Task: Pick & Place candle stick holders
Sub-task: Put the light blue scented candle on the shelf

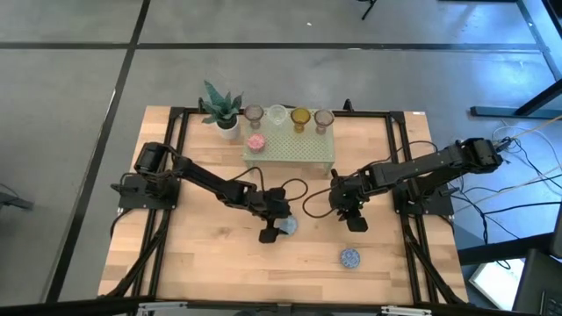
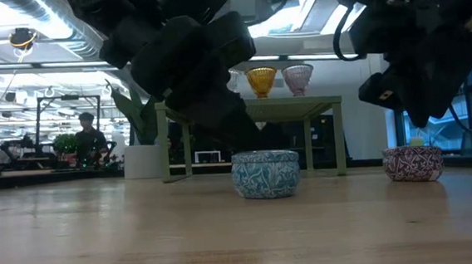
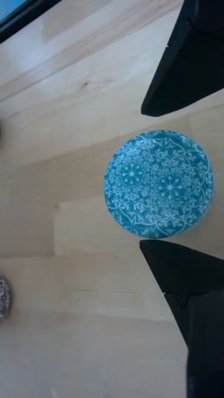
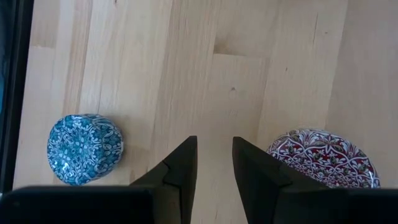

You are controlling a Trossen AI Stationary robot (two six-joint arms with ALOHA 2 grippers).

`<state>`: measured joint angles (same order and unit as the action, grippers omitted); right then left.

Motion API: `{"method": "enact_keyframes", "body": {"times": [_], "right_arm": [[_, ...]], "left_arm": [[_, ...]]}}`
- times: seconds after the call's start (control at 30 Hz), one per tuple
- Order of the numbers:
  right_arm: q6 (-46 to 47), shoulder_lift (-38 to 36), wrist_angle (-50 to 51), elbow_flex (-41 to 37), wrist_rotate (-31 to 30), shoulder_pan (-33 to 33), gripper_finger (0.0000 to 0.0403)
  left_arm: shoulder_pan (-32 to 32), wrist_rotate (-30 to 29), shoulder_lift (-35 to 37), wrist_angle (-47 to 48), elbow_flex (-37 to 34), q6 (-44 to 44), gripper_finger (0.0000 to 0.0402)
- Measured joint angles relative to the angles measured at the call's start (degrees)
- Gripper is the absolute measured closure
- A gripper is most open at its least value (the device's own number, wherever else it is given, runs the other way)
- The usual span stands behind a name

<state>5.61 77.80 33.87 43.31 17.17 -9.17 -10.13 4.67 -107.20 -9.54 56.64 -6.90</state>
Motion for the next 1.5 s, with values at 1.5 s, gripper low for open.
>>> {"method": "enact_keyframes", "body": {"times": [1.5], "right_arm": [[-1.5,0.0,0.3,0.0,0.5,0.0,0.0298]], "left_arm": [[-0.7,-0.6,-4.2,-3.0,0.0,-2.2,0.0064]]}}
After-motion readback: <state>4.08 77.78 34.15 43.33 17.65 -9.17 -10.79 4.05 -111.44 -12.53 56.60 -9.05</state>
